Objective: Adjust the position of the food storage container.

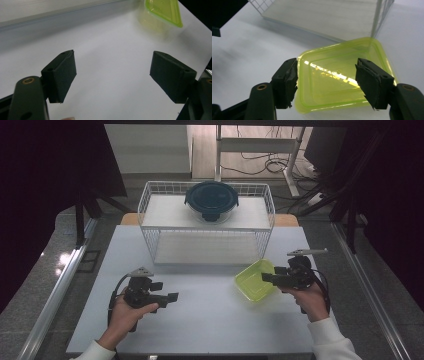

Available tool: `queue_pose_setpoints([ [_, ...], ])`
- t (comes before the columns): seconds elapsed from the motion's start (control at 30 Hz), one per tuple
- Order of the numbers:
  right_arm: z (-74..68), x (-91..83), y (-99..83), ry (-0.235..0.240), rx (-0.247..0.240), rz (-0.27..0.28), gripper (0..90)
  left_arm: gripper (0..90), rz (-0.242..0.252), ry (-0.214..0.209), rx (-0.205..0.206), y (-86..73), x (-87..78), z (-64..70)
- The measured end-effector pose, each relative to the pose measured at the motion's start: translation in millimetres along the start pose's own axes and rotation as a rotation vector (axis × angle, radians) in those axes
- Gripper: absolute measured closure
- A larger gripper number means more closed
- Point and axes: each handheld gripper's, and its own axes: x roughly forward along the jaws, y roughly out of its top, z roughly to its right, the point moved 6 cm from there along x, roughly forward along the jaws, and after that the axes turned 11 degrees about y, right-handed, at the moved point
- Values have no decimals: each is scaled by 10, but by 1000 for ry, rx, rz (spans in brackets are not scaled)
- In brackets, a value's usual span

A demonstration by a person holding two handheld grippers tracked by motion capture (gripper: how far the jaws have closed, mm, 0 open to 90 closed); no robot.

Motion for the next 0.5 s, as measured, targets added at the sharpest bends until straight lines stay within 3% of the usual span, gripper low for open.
queue_pose_setpoints([
  [0.07,43,5,6,-15,-1,-10,365,207,-5,9,1,-12,4,-17],
  [0.1,101,-12,6,-50,-9,-26,393,208,-5,12,5,-17,-5,-17],
  [0.27,220,-64,17,-91,-3,-35,475,207,-14,19,28,-58,-10,3],
  [0.33,335,-86,50,-143,2,-45,568,207,-22,13,36,-80,-7,26],
  [0.5,461,-54,124,-189,-10,-97,698,207,-27,15,35,-97,3,10],
])
